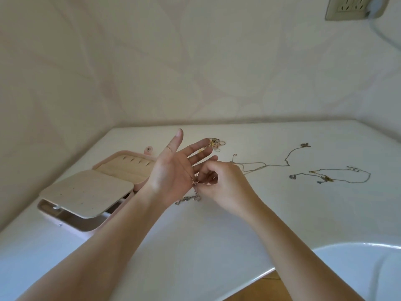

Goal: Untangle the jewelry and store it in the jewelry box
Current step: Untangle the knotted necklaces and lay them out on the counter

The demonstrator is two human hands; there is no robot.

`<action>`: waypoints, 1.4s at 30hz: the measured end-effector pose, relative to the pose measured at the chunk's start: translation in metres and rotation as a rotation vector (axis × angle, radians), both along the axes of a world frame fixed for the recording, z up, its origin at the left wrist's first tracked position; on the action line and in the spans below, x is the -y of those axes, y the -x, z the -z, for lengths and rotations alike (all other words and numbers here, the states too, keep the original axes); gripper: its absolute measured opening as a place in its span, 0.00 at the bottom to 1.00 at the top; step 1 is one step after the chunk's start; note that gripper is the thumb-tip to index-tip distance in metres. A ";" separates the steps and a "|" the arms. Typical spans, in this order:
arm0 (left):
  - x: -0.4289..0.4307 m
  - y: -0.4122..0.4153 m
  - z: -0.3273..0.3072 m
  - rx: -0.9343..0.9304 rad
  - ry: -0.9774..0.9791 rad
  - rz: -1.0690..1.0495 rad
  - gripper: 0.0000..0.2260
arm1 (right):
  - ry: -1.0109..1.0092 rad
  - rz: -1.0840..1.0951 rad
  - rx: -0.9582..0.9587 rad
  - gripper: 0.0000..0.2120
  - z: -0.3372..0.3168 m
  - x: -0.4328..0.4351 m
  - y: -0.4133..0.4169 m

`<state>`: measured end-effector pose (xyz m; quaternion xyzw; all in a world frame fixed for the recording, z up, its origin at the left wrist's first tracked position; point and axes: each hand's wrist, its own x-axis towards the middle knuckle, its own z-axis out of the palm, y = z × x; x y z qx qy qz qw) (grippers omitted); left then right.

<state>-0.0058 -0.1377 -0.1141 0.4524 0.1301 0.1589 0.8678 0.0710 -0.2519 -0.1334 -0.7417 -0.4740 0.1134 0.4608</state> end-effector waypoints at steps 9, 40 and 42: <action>-0.001 0.008 -0.010 0.060 -0.020 -0.028 0.34 | -0.208 -0.116 -0.584 0.07 0.000 0.017 0.001; -0.004 0.022 -0.027 0.183 -0.051 -0.017 0.37 | -0.356 -0.120 -0.789 0.05 0.004 0.016 0.015; -0.006 0.023 -0.027 0.197 -0.056 -0.006 0.37 | -0.445 -0.183 -0.991 0.08 0.001 0.017 0.013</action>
